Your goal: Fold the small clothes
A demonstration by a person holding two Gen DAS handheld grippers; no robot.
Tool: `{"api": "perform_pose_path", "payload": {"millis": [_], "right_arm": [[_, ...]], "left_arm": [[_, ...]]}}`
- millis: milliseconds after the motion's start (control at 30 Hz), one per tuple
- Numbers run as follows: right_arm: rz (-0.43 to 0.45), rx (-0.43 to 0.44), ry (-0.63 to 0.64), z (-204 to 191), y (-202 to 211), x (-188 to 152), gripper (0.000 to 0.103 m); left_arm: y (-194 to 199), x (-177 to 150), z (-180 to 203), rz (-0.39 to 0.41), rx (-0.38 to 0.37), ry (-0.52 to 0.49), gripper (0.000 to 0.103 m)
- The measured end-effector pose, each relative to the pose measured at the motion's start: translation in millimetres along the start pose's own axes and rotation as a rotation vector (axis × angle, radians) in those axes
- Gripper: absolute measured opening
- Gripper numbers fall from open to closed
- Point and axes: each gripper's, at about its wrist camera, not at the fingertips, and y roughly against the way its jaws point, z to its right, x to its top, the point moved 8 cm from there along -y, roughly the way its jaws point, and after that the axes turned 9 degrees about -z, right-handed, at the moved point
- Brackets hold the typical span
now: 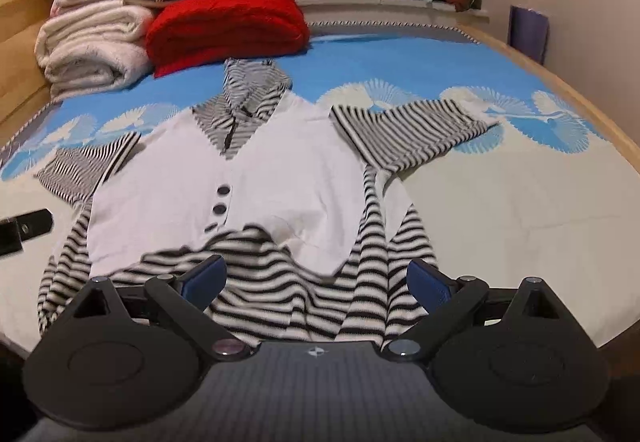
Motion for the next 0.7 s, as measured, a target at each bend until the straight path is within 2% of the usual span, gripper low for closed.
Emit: {"api": "perform_pose_path", "payload": {"millis": [33, 100, 133, 200, 300, 367, 467, 533, 700], "right_arm": [[0.023, 0.004, -0.013, 1, 1, 4, 0.095], [0.046, -0.011, -0.017, 5, 3, 8, 0.094], [0.05, -0.031, -0.025, 8, 3, 11, 0.094], [0.044, -0.045, -0.031, 12, 2, 15, 0.094], [0.05, -0.037, -0.016, 10, 3, 33, 0.091], [0.07, -0.038, 0.022, 4, 3, 51, 0.091], [0.091, -0.044, 0.056, -9, -7, 88, 0.091], [0.101, -0.019, 0.063, -21, -18, 114, 0.091], [0.127, 0.017, 0.12, -55, -65, 178, 0.091]], "left_arm": [[-1, 8, -4, 0.019, 0.005, 0.003, 0.094], [-9, 26, -15, 0.042, 0.016, 0.013, 0.079], [-17, 36, -22, 0.043, 0.017, 0.02, 0.075], [-34, 55, -40, 0.042, 0.006, 0.04, 0.057], [-65, 78, -69, 0.03, -0.006, 0.071, 0.044], [-87, 98, -97, 0.04, 0.012, 0.075, 0.038], [-123, 117, -141, 0.024, 0.054, 0.094, 0.038], [-145, 124, -176, 0.009, 0.111, 0.123, 0.038], [-189, 111, -258, -0.045, 0.218, 0.26, 0.038]]}}
